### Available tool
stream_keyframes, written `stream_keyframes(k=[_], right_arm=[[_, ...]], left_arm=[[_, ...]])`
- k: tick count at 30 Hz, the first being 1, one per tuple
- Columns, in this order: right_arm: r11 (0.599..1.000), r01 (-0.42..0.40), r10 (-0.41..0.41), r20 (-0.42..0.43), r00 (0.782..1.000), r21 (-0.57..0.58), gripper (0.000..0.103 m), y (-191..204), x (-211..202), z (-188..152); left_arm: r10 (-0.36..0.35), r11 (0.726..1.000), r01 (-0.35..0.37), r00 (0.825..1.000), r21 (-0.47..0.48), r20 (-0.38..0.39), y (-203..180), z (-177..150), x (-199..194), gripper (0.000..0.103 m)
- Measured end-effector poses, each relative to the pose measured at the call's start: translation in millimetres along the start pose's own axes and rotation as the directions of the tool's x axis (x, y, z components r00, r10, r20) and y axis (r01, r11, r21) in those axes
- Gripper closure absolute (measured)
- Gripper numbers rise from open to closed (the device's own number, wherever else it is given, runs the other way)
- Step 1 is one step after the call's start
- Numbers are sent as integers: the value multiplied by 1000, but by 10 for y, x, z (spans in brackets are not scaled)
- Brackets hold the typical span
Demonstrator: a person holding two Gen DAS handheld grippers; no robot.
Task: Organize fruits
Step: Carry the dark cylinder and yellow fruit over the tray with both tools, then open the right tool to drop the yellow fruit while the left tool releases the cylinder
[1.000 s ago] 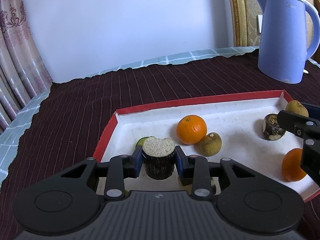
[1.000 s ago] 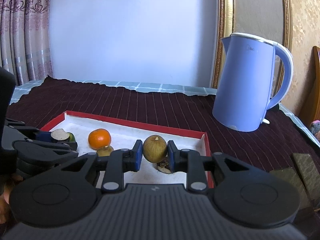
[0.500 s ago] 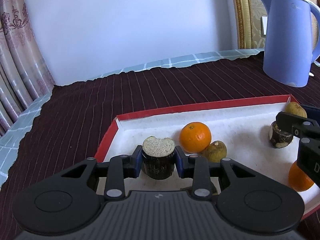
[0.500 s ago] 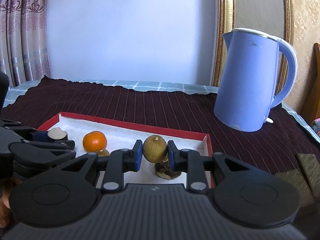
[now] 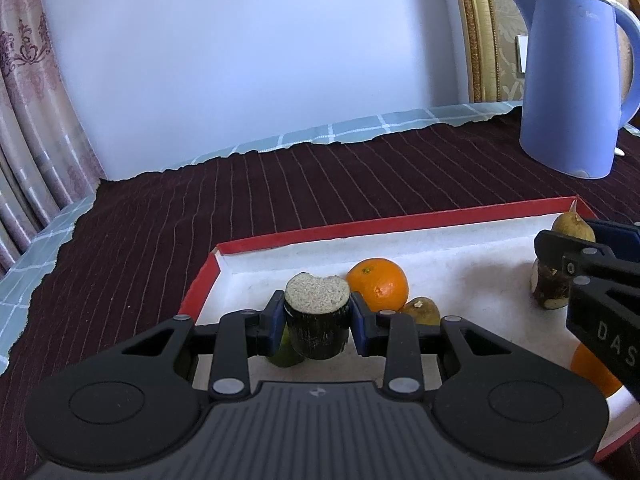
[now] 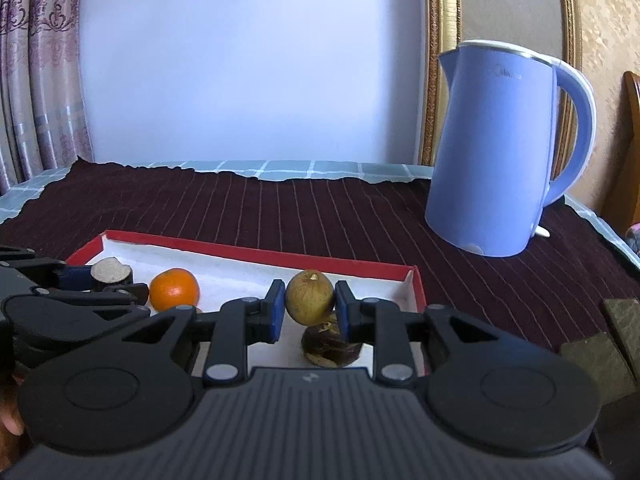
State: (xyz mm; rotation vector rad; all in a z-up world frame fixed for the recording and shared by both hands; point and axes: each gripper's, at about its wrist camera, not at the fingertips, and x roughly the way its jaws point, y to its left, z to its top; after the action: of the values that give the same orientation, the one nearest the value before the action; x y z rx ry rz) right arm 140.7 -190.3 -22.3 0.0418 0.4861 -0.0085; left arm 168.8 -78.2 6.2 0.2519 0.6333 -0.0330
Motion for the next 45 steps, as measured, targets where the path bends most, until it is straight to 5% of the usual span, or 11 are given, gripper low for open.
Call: stream_keyframes(k=[7, 12, 16, 18, 22, 30, 34, 45], right_arm=[[1000, 22, -22, 8, 1000, 7, 78, -37, 19, -1], [1000, 31, -31, 10, 999, -2, 63, -28, 23, -16], [999, 32, -32, 10, 999, -1, 63, -27, 13, -28], [999, 33, -33, 9, 999, 3, 63, -35, 8, -34], [999, 31, -31, 5, 1000, 10, 60, -44, -9, -46], [999, 30, -30, 12, 999, 13, 52, -57, -111, -95], [999, 34, -34, 20, 999, 9, 30, -56, -154, -118], [999, 35, -34, 35, 999, -29, 2, 4, -354, -220]], left_arm=[[-2, 1000, 1, 1000, 15, 23, -67, 53, -5, 70], [-10, 999, 9, 999, 34, 33, -111, 50, -27, 70], [-2, 999, 1, 1000, 33, 27, -104, 50, -19, 70], [0, 1000, -1, 1000, 27, 25, -91, 48, -17, 66], [15, 1000, -15, 999, 15, 33, -66, 37, -35, 30], [18, 1000, -19, 999, 17, 31, -33, -35, -125, 30], [21, 1000, -22, 999, 13, 24, -12, -70, -150, 30], [19, 999, -19, 1000, -36, -6, 127, -235, -321, 30]])
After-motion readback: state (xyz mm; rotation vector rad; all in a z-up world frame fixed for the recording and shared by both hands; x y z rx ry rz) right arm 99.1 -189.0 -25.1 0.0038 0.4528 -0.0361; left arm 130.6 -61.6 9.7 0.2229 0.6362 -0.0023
